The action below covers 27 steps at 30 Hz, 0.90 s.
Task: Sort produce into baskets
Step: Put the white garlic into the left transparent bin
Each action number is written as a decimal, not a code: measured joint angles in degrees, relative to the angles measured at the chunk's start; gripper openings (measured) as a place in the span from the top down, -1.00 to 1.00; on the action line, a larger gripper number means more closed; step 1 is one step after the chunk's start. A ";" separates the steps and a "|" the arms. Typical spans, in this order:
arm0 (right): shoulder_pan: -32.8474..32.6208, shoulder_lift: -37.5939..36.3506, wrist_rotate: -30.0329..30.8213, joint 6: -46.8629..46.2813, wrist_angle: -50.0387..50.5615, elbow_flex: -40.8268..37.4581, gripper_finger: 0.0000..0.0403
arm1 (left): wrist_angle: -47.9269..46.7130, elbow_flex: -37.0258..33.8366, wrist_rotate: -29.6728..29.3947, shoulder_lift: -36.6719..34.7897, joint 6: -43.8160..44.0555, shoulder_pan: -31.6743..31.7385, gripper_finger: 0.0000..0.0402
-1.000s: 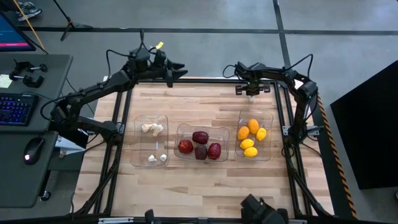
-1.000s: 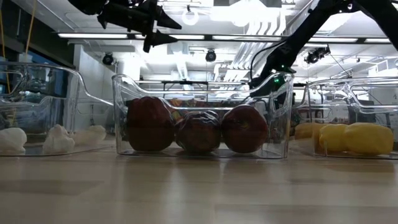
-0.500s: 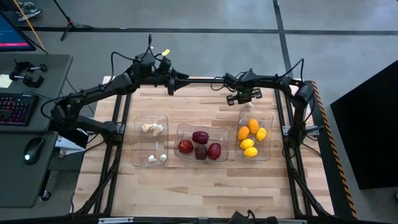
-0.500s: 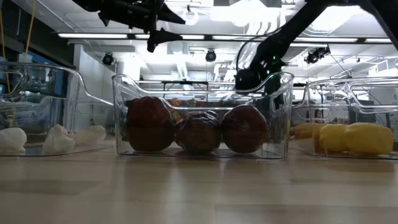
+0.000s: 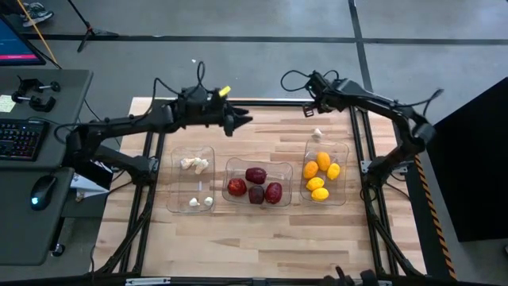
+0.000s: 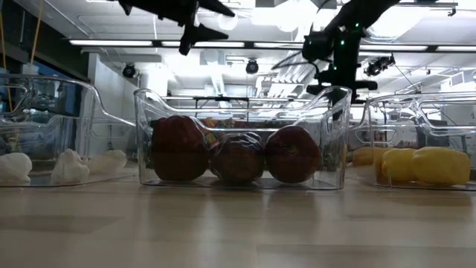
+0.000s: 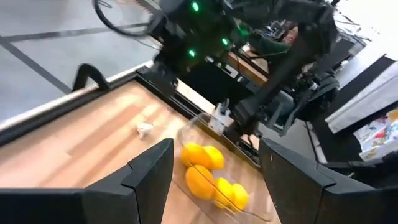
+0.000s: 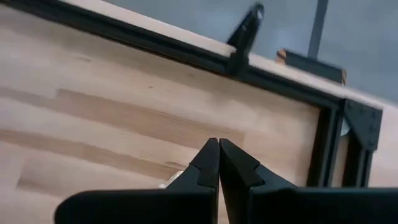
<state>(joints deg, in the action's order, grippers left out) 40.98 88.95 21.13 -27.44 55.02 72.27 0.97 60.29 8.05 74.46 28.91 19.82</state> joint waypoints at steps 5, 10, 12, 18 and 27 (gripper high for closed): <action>-1.10 -2.08 -0.22 3.03 -1.24 0.00 1.00 | -0.31 0.00 -5.80 0.00 1.06 -6.79 -0.11; -2.21 -2.21 -1.18 3.37 -1.50 -0.29 1.00 | -0.31 0.00 -10.54 -0.03 1.55 -9.97 -0.11; -2.99 -2.65 -2.02 2.40 -3.25 -2.14 1.00 | -0.57 0.00 -10.76 -0.51 1.72 -10.06 -0.11; -5.60 -6.90 -5.88 -5.55 -8.15 -13.51 1.00 | -2.98 0.01 -10.87 -4.61 -2.41 -8.47 -0.11; -10.23 -14.02 -10.48 -17.53 -10.14 -22.64 1.00 | -5.47 0.02 -9.28 -9.73 -9.95 -2.44 -0.11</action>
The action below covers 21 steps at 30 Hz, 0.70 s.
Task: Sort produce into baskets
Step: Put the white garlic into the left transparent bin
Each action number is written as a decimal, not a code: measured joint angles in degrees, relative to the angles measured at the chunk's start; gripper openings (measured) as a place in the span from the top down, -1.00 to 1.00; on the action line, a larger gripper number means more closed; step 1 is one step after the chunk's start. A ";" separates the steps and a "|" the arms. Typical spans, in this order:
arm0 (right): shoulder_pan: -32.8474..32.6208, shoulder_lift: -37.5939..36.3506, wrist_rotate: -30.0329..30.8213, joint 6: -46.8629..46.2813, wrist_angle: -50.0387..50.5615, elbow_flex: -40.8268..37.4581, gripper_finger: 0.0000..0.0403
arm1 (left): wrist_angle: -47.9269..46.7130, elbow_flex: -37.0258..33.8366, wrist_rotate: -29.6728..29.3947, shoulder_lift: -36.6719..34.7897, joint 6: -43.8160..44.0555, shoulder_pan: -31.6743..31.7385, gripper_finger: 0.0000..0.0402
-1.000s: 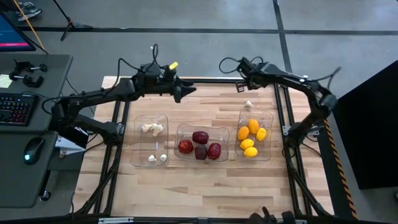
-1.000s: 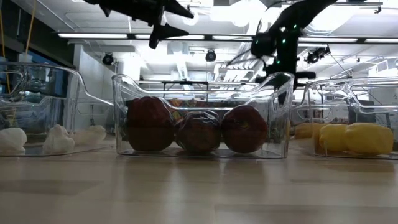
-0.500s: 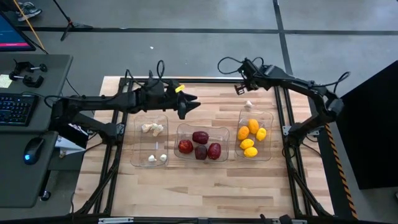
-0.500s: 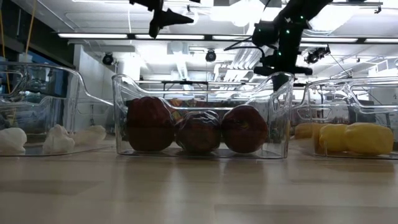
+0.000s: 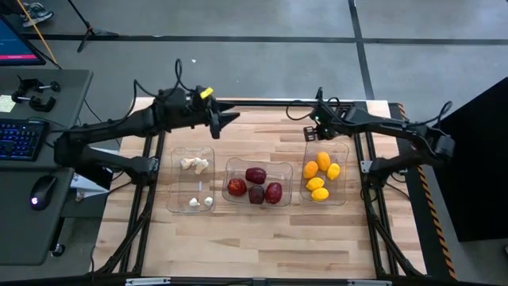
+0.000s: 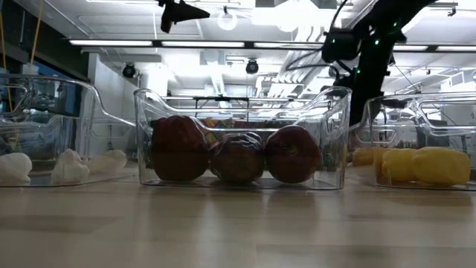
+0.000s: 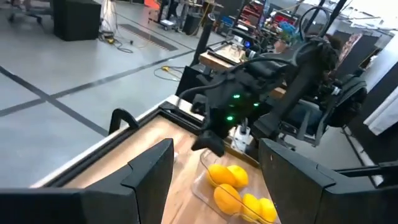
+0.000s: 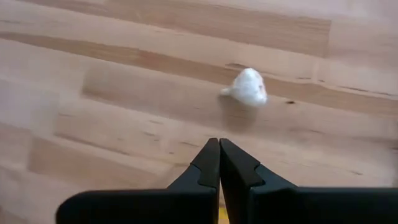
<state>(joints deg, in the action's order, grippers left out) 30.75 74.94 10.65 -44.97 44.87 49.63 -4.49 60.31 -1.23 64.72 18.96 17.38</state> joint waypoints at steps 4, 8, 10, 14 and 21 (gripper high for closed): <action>-1.53 -2.64 1.01 -1.51 -0.12 0.50 1.00 | -0.30 0.00 5.81 -0.10 -1.42 3.50 -0.11; -1.93 -4.50 1.21 -1.81 -0.34 1.28 1.00 | -0.87 0.00 10.00 0.35 -1.75 5.25 -0.11; -1.93 -5.07 1.21 -3.29 -0.81 1.31 1.00 | -1.43 0.00 10.20 0.40 -2.58 5.34 -0.11; -1.93 -5.22 1.12 -5.94 -0.97 1.33 1.00 | -1.02 -1.67 10.74 0.12 -3.07 4.58 -0.11; -1.93 -5.20 -1.52 -6.23 -1.04 1.36 1.00 | 11.50 -15.32 12.72 -2.29 5.46 3.81 -0.11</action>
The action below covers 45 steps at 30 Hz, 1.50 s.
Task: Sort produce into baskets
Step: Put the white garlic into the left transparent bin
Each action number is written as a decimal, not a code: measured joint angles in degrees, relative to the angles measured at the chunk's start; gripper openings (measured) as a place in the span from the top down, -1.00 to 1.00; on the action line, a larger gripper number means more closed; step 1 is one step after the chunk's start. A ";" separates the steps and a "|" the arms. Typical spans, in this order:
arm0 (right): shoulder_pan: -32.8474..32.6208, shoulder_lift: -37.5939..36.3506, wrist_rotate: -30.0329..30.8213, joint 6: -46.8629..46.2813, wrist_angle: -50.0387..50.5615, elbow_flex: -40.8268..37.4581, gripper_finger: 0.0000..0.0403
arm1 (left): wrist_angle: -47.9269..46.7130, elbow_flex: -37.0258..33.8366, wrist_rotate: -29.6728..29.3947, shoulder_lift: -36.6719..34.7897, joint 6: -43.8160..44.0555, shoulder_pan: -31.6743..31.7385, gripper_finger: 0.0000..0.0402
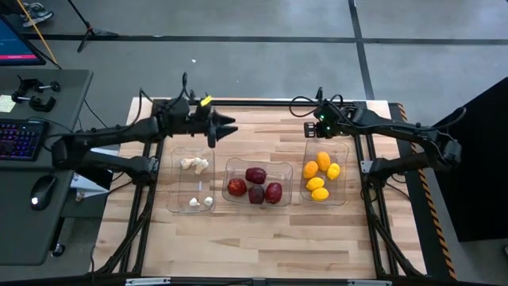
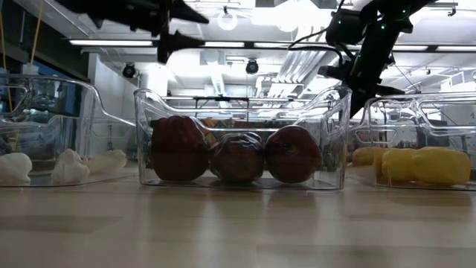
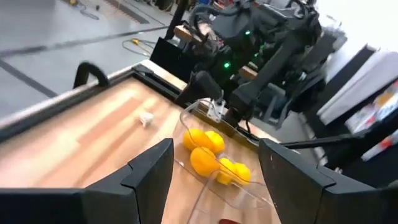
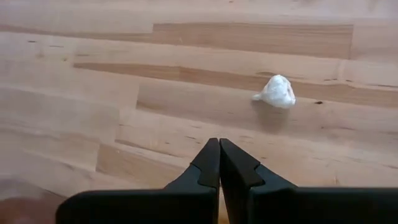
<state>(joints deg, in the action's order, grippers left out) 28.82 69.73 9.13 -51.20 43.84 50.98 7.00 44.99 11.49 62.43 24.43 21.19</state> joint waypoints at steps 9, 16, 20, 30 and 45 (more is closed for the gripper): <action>0.00 0.02 1.86 -2.90 -2.56 -0.02 0.99 | 7.58 -6.84 -0.17 -2.42 5.40 0.13 -0.11; 1.69 0.32 5.12 -4.24 -5.26 -0.07 0.77 | 7.94 -6.82 -0.28 -2.51 5.40 1.41 -0.11; 3.74 3.08 5.50 -2.96 -5.77 -0.09 0.47 | 7.91 -6.82 -0.39 -2.50 5.52 1.70 -0.11; 8.14 15.54 6.28 -14.83 -6.88 -0.15 -0.26 | 7.67 -6.82 -0.35 -2.49 7.58 1.68 -0.11; 8.39 26.05 7.76 -29.50 -7.04 -0.15 -0.28 | 7.44 -6.82 -0.37 -2.51 8.46 1.68 -0.11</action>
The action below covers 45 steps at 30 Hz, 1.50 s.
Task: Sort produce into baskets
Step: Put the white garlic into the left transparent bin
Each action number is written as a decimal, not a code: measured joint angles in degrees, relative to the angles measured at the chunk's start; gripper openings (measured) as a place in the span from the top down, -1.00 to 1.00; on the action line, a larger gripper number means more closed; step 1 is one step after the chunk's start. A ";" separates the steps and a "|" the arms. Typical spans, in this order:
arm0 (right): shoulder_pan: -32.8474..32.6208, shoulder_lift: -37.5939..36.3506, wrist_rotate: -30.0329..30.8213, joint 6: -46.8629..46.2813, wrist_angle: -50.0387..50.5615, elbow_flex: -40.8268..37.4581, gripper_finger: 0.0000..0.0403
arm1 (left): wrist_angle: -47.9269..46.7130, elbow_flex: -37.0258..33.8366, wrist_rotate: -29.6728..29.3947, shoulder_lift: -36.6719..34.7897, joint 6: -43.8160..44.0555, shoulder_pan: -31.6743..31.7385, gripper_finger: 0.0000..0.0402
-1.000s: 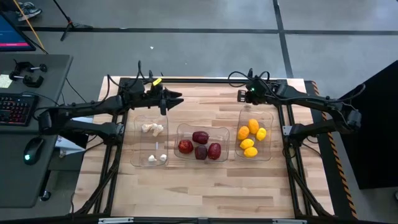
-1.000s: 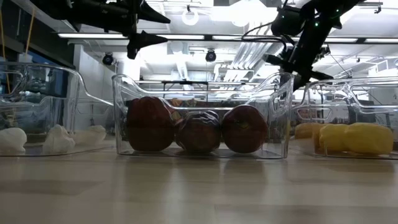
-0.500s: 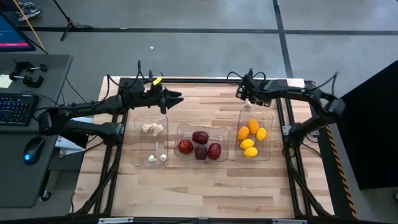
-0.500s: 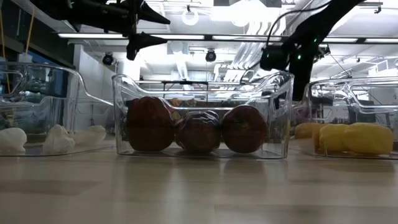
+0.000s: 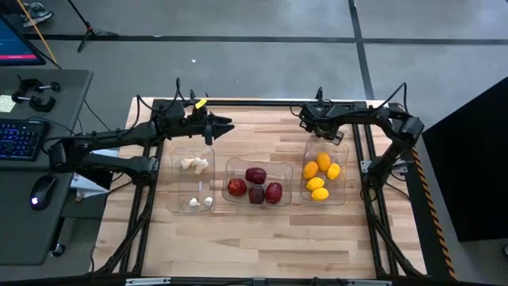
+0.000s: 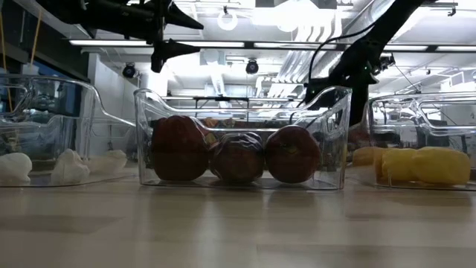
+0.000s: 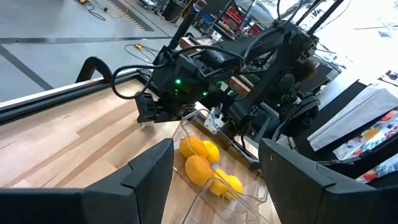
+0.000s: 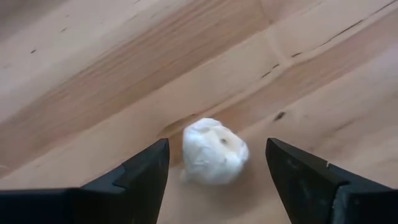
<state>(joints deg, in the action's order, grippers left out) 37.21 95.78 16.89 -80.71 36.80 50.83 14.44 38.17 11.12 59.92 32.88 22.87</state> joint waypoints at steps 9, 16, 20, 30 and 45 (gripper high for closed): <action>-0.04 2.98 0.65 -1.55 -1.26 0.26 -0.22 | -0.09 0.00 -2.90 0.01 0.07 0.00 -0.11; -0.02 3.07 1.59 -0.08 -0.87 0.15 0.19 | -1.00 0.02 -2.91 0.00 0.10 0.00 -0.11; -0.25 2.54 2.69 7.25 -1.05 0.46 0.46 | -2.10 0.02 -2.96 0.00 0.06 0.00 -0.11; -5.90 -7.13 3.67 29.40 -13.15 1.88 0.47 | -3.26 0.02 -4.23 0.02 0.01 0.86 -0.11; -29.40 4.08 -10.94 46.66 -67.94 10.12 0.41 | 3.31 0.11 -4.02 -7.87 4.53 8.10 -0.11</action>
<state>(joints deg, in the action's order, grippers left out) 7.82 99.86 5.96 -34.05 -31.15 60.95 17.75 38.28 7.09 52.05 37.41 30.97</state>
